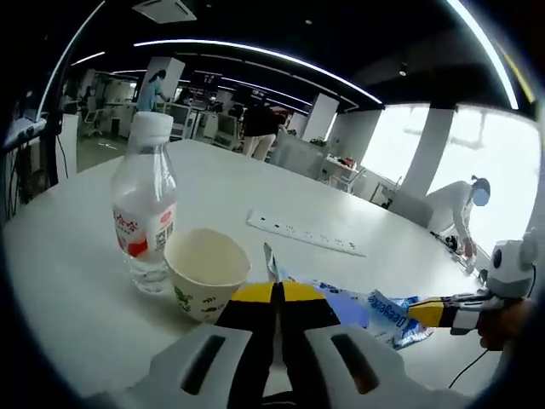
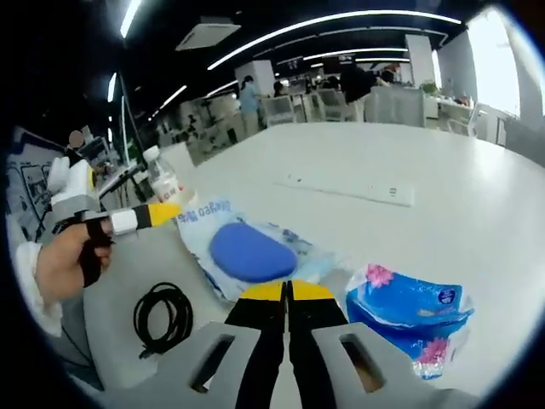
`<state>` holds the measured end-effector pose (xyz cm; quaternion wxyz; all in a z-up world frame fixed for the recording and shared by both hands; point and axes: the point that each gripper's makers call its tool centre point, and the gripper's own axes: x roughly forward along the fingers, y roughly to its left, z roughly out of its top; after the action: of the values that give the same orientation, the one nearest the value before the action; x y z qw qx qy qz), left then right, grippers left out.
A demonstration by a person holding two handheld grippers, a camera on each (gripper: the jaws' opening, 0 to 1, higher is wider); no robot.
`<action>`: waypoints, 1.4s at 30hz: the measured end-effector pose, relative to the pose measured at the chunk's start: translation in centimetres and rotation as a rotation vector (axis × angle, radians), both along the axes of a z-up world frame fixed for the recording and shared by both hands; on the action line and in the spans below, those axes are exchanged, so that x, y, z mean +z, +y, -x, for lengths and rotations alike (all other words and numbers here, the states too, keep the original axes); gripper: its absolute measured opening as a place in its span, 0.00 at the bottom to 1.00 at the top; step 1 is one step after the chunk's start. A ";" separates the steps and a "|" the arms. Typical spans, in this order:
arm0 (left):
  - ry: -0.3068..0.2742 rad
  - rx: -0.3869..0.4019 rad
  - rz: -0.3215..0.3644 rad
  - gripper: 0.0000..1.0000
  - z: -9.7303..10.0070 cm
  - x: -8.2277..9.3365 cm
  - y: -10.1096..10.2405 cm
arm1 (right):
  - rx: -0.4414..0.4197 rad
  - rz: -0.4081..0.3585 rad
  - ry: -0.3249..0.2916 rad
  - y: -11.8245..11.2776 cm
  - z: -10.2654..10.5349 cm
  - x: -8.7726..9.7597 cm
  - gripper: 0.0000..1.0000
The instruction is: Arrange the tabletop items into an orderly group along one side of the table until the central work area is clear of visible clutter.
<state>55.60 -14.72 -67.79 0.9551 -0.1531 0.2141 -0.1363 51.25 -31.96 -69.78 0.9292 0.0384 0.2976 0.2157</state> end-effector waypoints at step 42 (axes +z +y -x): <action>0.180 0.063 0.062 0.25 2.7 -3.8 1.2 | -0.072 -0.129 0.163 -0.3 2.7 -3.0 0.21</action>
<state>52.86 -13.51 -71.55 0.9305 -0.2010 0.2899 -0.0982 48.54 -32.27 -72.74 0.9046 0.1263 0.3562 0.1971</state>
